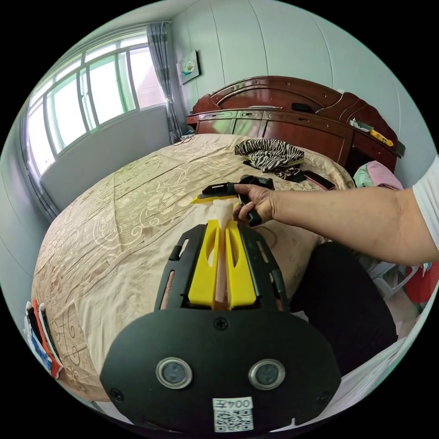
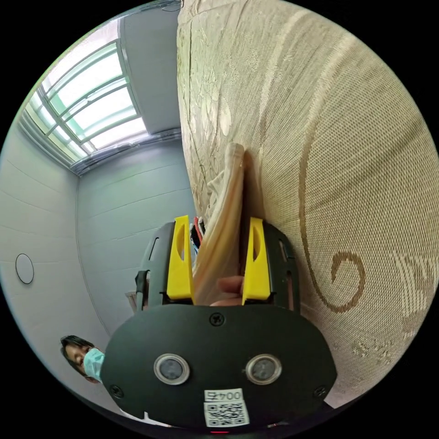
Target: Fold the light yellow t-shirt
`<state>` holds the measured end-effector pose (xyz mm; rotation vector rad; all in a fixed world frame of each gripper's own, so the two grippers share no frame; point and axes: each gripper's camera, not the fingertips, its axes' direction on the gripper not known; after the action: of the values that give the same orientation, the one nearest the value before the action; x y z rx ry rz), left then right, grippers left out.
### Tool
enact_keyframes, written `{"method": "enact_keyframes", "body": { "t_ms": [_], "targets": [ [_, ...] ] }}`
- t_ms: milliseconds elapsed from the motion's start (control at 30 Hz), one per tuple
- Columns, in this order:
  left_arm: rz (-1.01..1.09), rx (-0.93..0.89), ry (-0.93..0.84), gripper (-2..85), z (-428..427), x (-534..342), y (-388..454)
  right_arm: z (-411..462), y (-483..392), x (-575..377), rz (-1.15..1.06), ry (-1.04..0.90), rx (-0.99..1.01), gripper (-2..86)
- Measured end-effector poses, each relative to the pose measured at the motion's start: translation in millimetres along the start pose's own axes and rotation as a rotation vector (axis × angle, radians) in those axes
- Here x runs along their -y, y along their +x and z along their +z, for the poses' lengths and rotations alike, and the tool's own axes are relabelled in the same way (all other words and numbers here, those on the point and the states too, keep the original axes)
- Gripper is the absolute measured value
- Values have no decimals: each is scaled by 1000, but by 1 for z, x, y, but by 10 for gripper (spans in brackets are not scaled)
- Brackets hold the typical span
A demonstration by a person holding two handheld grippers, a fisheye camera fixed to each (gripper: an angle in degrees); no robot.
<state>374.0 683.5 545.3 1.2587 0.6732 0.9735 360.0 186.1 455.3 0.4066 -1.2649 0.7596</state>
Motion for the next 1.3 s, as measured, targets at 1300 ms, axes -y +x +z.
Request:
{"method": "enact_keyframes", "body": {
  "t_ms": [1300],
  "targets": [
    [-1230, -291, 356, 26, -319, -264, -410, 569, -537, -106, -531, -260, -979, 35]
  ]
}}
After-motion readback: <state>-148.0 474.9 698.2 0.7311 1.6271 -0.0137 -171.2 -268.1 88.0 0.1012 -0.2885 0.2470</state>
